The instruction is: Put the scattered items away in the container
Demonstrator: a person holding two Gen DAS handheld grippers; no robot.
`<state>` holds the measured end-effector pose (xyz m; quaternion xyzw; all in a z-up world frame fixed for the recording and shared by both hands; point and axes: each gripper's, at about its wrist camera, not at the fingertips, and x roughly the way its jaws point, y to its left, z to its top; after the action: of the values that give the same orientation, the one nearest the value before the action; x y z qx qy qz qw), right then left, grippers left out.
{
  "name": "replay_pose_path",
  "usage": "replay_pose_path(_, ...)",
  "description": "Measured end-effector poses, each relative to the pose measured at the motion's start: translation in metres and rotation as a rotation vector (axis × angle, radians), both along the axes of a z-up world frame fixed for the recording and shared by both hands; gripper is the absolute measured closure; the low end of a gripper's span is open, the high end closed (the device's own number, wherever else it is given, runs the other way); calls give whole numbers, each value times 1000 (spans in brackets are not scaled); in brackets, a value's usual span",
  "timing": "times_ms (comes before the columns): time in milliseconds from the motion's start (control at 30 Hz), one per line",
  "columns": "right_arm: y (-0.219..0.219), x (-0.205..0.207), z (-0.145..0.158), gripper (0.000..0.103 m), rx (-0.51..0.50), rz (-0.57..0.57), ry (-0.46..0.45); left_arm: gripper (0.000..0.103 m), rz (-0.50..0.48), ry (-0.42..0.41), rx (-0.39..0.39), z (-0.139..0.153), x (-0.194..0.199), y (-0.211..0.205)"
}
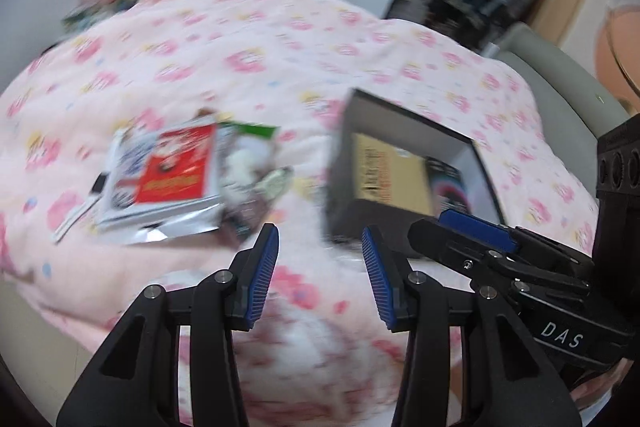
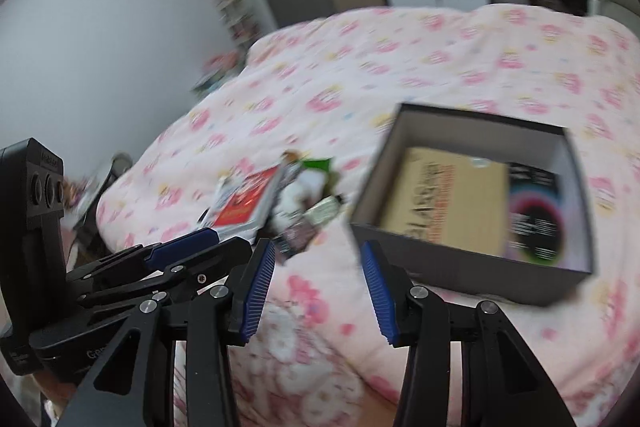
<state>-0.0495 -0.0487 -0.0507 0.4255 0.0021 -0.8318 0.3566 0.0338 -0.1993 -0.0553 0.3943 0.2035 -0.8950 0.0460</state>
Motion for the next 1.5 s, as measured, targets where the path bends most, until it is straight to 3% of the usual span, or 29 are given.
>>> replay_pose_path(200, -73, -20, -29, 61, 11, 138, -87, 55, 148, -33, 66, -33, 12, -80)
replay_pose_path(300, -102, -37, -47, 61, 24, 170, -136, 55, 195, -64, 135, -58, 10, -117)
replay_pose_path(400, -129, -52, -71, 61, 70, 173, -189, 56, 237, -117, 139, -83, 1, -142)
replay_pose_path(567, -146, -79, -88, 61, 122, 124, -183, 57, 342, -147, 163, -111, -6, -180)
replay_pose_path(733, -166, -89, -105, 74, 138, 147, -221, 59, 404, -188, 181, -131, -20, -209)
replay_pose_path(900, -187, -88, -124, 74, 156, 186, -264, 52, 385, -226, 285, -156, -33, -223)
replay_pose_path(1067, -194, -95, -128, 73, 154, 191, -280, 47, 372, -228, 312, -157, -36, -222)
replay_pose_path(1300, -173, -87, -100, 75, 108, 195, -223, 47, 320, -206, 372, -146, -29, -200)
replay_pose_path(1500, -126, -62, -83, 75, 85, 152, -207, 47, 217, -201, 404, -136, -31, -173)
